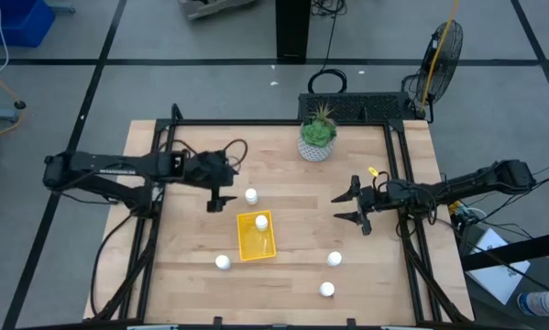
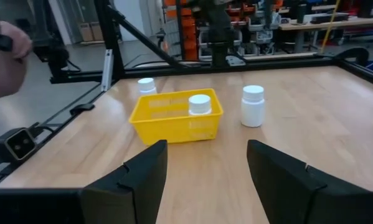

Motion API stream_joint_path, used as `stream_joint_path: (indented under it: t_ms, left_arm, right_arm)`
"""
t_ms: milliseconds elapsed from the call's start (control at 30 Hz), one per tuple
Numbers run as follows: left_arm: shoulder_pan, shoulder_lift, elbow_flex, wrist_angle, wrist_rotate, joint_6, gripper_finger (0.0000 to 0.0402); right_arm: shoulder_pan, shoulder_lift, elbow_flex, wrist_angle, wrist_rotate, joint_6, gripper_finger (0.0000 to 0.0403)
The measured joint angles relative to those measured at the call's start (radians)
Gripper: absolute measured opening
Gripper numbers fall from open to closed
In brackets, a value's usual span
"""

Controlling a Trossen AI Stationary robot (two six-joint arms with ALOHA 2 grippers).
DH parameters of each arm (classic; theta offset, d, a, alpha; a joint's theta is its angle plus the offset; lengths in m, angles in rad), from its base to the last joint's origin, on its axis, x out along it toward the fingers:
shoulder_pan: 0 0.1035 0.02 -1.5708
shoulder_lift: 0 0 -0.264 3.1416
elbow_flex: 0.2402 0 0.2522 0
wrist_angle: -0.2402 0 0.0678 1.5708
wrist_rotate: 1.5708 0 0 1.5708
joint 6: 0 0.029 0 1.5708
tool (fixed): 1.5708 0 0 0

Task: Pick and place pill bottles into a basket
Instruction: Put the white pill bottle into the yellow basket

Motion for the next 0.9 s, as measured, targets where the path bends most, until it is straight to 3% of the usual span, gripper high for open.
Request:
stream_joint_path:
  t_ms: [133,333,900]
  left_arm:
    - [0.085,0.001,0.000,0.029,0.101,0.031,0.0365]
    - [0.172,0.012,0.000,0.073,0.110,0.049,0.0365]
    - [0.183,0.249,0.000,0.124,0.156,0.044,0.0365]
  right_arm:
    - [0.028,0.000,0.000,0.001,0.000,0.000,0.0212]
    - [0.057,0.000,0.000,0.005,0.001,0.016,0.0212]
    - [0.064,0.000,-0.001,0.028,0.006,0.016,0.0212]
